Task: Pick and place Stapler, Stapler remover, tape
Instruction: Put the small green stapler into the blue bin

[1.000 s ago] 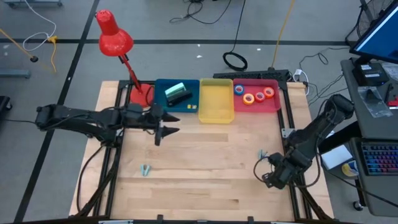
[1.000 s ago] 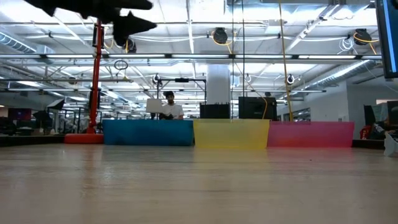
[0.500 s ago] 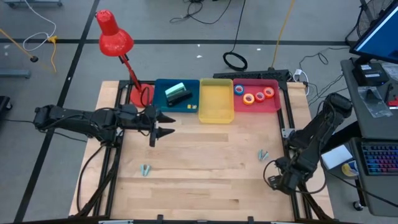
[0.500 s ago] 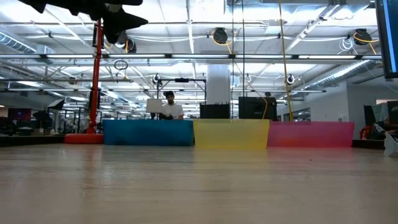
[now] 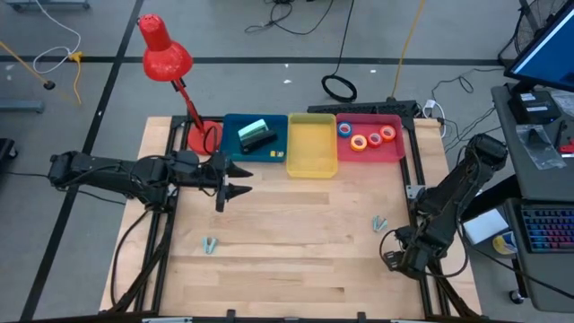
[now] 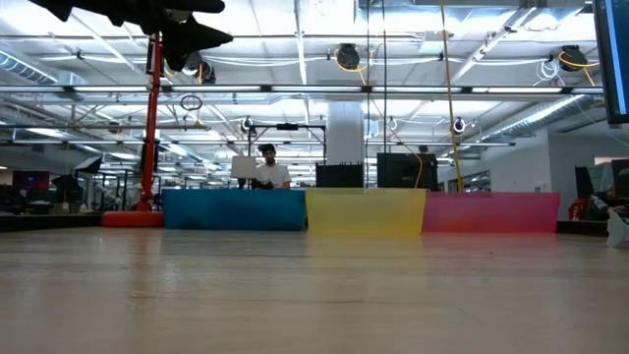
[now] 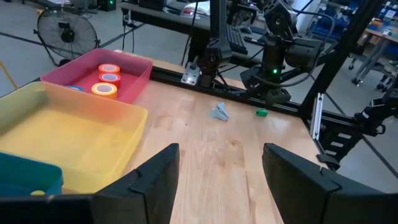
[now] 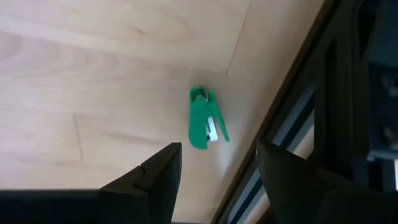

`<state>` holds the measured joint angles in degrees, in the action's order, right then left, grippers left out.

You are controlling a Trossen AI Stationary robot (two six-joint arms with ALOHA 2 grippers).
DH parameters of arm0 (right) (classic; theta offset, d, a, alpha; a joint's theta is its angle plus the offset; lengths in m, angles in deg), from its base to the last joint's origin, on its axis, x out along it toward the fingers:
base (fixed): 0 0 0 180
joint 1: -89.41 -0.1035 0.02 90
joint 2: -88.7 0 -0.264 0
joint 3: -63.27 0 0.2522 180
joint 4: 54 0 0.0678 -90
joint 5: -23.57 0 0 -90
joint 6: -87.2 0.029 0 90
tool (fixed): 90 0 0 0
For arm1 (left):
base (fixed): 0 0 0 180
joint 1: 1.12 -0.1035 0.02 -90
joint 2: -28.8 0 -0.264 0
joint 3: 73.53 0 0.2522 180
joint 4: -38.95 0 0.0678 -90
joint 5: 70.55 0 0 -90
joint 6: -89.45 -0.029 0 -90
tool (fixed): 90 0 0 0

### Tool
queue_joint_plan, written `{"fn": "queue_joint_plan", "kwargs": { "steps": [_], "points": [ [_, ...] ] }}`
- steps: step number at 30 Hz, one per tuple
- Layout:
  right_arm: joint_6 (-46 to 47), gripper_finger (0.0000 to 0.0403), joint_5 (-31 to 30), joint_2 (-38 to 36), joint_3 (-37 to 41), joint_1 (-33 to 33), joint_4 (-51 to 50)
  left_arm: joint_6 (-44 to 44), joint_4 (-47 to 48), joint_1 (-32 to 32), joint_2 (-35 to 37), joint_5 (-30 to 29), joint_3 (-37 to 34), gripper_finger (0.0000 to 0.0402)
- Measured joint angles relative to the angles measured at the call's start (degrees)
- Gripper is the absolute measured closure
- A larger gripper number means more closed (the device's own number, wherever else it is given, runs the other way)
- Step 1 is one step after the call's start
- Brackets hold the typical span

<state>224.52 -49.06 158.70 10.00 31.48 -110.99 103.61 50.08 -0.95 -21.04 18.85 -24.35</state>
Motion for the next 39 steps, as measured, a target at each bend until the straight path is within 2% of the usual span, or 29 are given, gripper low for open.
{"fn": "queue_joint_plan", "kwargs": {
  "steps": [19, 27, 39],
  "points": [
    [-0.2, 0.0206, 0.1, 0.0, 4.1, 0.3, 3.1, 0.1, 0.8, 0.0, 0.0, 0.0, 0.0, 0.0174],
    [-0.8, 0.0221, 1.3, -0.2, 8.3, 0.3, 9.0, 0.1, 0.8, 0.0, 0.0, 0.0, 0.0, 0.0174],
    [-3.3, 0.0252, 1.6, 0.0, 9.9, 1.7, 10.4, 1.0, 1.1, 0.0, 0.0, 0.0, 0.0, 0.0174]
  ]
}}
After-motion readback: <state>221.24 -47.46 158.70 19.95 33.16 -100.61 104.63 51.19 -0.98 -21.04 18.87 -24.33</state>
